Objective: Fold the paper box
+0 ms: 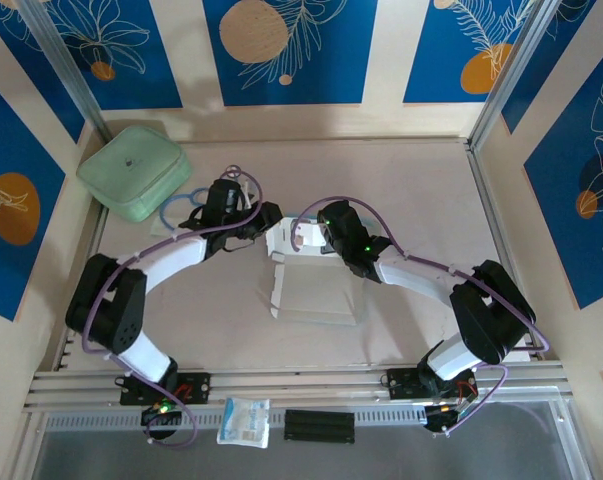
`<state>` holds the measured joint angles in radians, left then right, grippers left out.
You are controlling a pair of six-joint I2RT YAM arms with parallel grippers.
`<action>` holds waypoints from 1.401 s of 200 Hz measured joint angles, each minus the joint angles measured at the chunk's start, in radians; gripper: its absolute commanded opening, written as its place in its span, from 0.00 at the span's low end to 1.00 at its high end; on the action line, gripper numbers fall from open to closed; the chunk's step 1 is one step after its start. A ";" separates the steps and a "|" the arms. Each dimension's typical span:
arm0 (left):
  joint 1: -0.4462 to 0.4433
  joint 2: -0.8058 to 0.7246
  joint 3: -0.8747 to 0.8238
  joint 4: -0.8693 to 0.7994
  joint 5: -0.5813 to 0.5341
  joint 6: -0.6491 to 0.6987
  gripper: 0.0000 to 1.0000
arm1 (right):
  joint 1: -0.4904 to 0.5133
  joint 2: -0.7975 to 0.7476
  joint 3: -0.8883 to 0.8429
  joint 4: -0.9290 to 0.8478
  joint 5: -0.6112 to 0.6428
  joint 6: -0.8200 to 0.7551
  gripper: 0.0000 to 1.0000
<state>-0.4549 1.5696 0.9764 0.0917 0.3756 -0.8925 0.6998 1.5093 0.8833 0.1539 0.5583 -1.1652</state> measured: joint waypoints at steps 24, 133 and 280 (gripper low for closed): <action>-0.015 -0.124 -0.021 -0.063 -0.100 0.151 0.32 | -0.009 0.000 -0.008 0.089 0.023 -0.057 0.00; -0.192 -0.031 -0.174 -0.080 -0.232 0.533 0.28 | -0.032 0.074 -0.065 0.248 0.047 -0.082 0.00; -0.122 0.292 0.105 -0.064 -0.322 0.778 0.44 | -0.054 0.045 -0.068 0.171 0.056 -0.031 0.00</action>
<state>-0.5774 1.8614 1.0817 0.0273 0.0540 -0.1143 0.6456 1.5539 0.8158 0.3244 0.6144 -1.1961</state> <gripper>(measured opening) 0.428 0.048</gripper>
